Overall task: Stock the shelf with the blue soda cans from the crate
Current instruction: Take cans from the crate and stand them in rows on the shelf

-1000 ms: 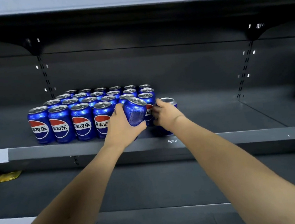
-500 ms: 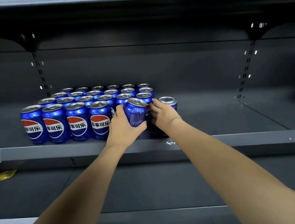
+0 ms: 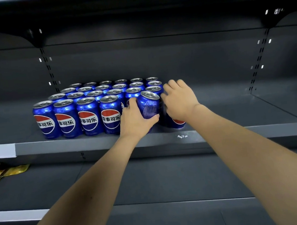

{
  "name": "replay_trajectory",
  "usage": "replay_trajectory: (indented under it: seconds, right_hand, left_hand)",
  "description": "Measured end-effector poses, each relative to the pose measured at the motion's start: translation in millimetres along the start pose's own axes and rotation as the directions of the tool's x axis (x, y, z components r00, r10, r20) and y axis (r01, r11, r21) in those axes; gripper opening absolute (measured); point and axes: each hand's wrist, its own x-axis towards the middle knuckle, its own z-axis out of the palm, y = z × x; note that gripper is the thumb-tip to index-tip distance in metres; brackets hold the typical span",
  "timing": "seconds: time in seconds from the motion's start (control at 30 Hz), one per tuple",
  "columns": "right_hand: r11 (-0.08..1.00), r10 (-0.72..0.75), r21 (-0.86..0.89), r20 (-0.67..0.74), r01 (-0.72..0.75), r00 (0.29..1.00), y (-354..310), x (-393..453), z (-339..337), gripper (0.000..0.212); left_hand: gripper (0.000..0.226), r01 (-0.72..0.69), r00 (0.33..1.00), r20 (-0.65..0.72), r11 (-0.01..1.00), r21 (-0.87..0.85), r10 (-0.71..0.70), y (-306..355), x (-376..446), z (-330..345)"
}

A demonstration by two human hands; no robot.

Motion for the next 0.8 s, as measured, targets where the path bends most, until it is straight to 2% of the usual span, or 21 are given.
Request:
replay_trajectory:
  seconds: [0.03,0.13,0.3,0.37,0.4,0.47,0.53,0.63,0.7,0.8]
  right_hand:
    - [1.000,0.006,-0.015,-0.032,-0.006,0.999,0.2,2.7,0.2,0.027]
    - [1.000,-0.027,0.014,0.031,0.027,0.999,-4.8,9.4,6.9,0.025]
    - [0.986,0.154,0.081,-0.110,-0.146,0.982,-12.8,19.0,12.9,0.011]
    - [0.967,0.227,0.158,-0.180,-0.199,0.957,-14.2,22.7,5.2,0.019]
    - [0.950,0.276,0.203,-0.188,-0.238,0.943,-15.3,25.0,-1.4,0.029]
    - [0.913,0.281,0.333,-0.085,-0.238,0.956,-19.2,32.0,-15.9,0.045]
    - [0.882,0.210,0.431,0.001,-0.190,0.978,-21.1,40.2,-25.1,0.050]
    - [0.784,0.211,0.556,0.180,-0.276,0.961,-23.1,53.2,-41.3,0.058]
    - [0.736,0.197,0.582,0.304,-0.346,0.932,-25.1,61.1,-48.8,0.063]
    - [0.752,0.177,0.525,0.420,-0.398,0.890,-33.6,68.6,-59.2,0.068]
  left_hand:
    - [0.082,0.003,1.000,-0.008,1.000,-0.018,-0.003,0.8,0.3,2.0]
    - [0.080,0.047,0.998,-0.029,0.995,-0.092,-0.049,0.0,1.4,10.1]
    - [0.080,0.190,0.974,-0.083,0.956,-0.223,-0.213,-5.0,1.2,23.9]
    - [0.083,0.190,0.970,-0.108,0.956,-0.222,-0.217,-4.6,0.6,27.9]
    - [0.084,0.185,0.970,-0.115,0.958,-0.218,-0.214,-4.4,-0.3,29.5]
    - [0.090,0.176,0.971,-0.118,0.958,-0.227,-0.206,-5.0,-2.5,31.2]
    - [0.097,0.165,0.976,-0.098,0.958,-0.234,-0.192,-6.0,-4.1,29.7]
    - [0.100,0.160,0.983,-0.058,0.963,-0.217,-0.176,-9.6,-5.1,24.3]
    - [0.095,0.148,0.985,-0.053,0.966,-0.214,-0.163,-13.4,-5.7,20.7]
    - [0.086,0.123,0.989,-0.052,0.972,-0.202,-0.136,-18.8,-9.1,14.7]
